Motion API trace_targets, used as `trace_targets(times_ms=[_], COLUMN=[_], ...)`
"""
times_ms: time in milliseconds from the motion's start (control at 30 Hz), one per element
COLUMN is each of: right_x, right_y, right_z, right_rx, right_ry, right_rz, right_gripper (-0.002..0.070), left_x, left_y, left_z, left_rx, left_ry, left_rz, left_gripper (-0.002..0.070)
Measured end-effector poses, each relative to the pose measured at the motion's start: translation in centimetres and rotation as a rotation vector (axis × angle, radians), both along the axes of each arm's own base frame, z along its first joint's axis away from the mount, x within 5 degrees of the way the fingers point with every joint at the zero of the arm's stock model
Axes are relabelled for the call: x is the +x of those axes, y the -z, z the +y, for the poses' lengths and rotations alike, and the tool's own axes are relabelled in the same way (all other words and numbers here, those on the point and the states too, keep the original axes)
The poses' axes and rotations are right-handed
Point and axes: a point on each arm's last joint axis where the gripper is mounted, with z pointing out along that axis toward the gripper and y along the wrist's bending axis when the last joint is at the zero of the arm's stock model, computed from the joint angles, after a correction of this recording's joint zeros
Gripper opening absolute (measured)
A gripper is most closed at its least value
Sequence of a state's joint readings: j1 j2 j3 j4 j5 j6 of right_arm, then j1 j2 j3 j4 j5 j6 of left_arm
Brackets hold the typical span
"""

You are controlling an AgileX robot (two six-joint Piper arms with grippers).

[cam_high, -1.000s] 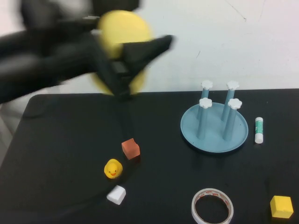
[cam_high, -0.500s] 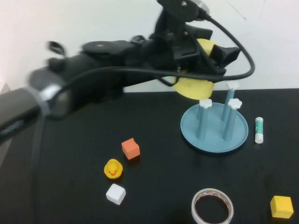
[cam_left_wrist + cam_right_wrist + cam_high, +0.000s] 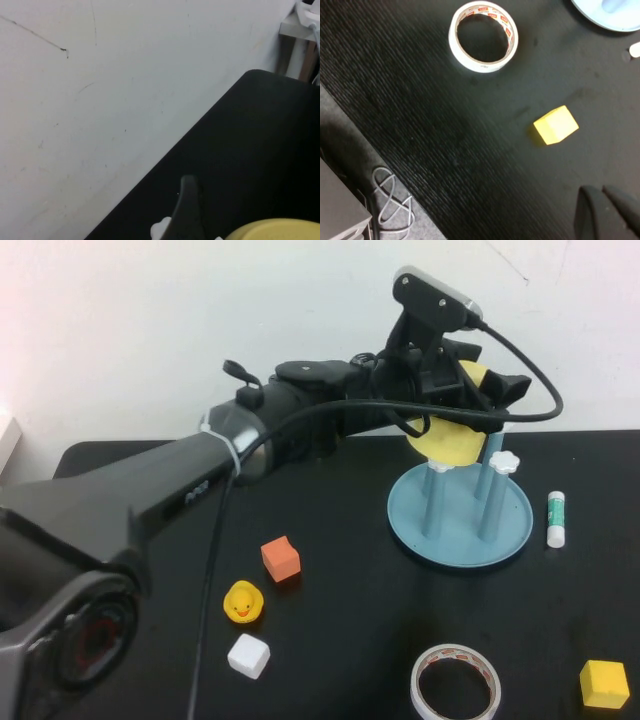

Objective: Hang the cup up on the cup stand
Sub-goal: Place the cup on the cup holder

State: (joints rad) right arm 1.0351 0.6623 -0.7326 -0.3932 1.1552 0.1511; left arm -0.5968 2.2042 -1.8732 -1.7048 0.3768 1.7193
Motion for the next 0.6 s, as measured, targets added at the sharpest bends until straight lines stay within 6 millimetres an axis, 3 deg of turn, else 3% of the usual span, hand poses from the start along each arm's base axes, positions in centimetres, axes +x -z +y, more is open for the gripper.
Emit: trace_targets(times_ms=[333,600], right_x=[-0.4,-1.5], right_y=[-0.4,-1.1], right_z=[-0.7,-2.5], right_rx=[0.036,0.131], right_ry=[0.0,0.0], right_rz=[-0.021,-0.077], right_gripper=[0.0,0.0], left_x=[1.6,2.2], left_y=[3.1,5.0], left_z=[-0.8,-0.9], left_rx=[0.017,0.044], left_ry=[-0.006,-0.036], left_rz=[0.024,0.049], left_gripper=[0.0522,0.0522])
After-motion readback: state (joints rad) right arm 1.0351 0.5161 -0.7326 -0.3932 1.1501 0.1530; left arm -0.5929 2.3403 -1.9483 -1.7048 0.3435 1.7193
